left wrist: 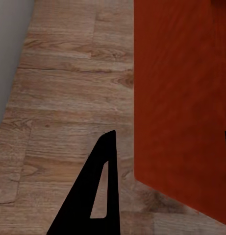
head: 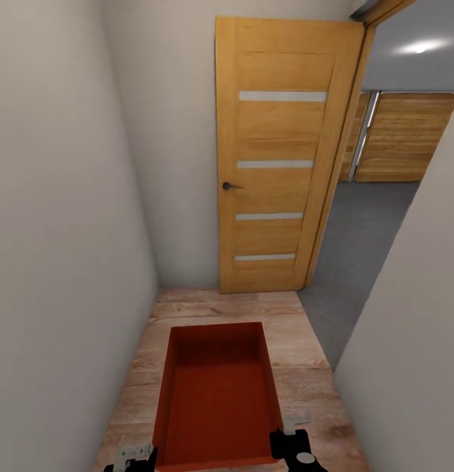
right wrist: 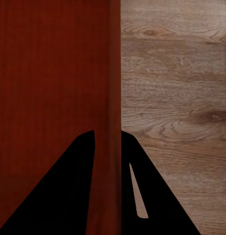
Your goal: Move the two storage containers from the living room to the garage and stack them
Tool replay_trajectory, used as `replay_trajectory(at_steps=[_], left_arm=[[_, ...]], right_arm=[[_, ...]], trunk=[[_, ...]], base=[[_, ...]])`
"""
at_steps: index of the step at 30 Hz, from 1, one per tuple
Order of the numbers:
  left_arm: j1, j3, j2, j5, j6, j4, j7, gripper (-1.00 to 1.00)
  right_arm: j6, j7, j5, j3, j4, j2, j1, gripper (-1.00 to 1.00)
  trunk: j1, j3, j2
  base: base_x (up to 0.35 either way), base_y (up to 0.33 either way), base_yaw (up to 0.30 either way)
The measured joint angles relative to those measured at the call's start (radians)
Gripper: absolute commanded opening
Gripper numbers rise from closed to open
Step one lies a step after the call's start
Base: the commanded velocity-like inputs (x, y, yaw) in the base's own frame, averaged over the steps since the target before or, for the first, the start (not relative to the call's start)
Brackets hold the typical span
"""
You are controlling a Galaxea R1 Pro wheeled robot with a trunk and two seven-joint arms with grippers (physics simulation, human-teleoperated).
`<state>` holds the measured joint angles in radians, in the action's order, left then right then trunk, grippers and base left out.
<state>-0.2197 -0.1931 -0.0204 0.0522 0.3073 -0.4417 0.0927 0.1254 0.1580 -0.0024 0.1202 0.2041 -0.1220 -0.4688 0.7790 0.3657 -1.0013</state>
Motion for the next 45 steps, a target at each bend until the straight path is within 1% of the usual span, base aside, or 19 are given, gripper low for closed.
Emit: replay_trajectory(at_steps=[26,31,45], left_arm=[[0.0,0.001,0.0,0.0,0.0,0.0,0.0,-1.0],[0.0,0.0,0.0,0.0,0.0,0.0,0.0,-1.0],[0.0,0.001,-0.001,0.0,0.0,0.0,0.0,-1.0]], right_arm=[[0.0,0.0,0.001,-0.001,0.0,0.0,0.0,-1.0],[0.0,0.0,0.002,-0.002,0.0,0.0,0.0,-1.0],[0.0,0.0,0.002,-0.002,0.0,0.0,0.0,-1.0]], trunk=[[0.0,0.0,0.0],[0.001,0.0,0.0],[0.001,0.0,0.0]], base=[[0.34,0.0,0.0],[0.099,0.0,0.0],[0.006,0.0,0.0]])
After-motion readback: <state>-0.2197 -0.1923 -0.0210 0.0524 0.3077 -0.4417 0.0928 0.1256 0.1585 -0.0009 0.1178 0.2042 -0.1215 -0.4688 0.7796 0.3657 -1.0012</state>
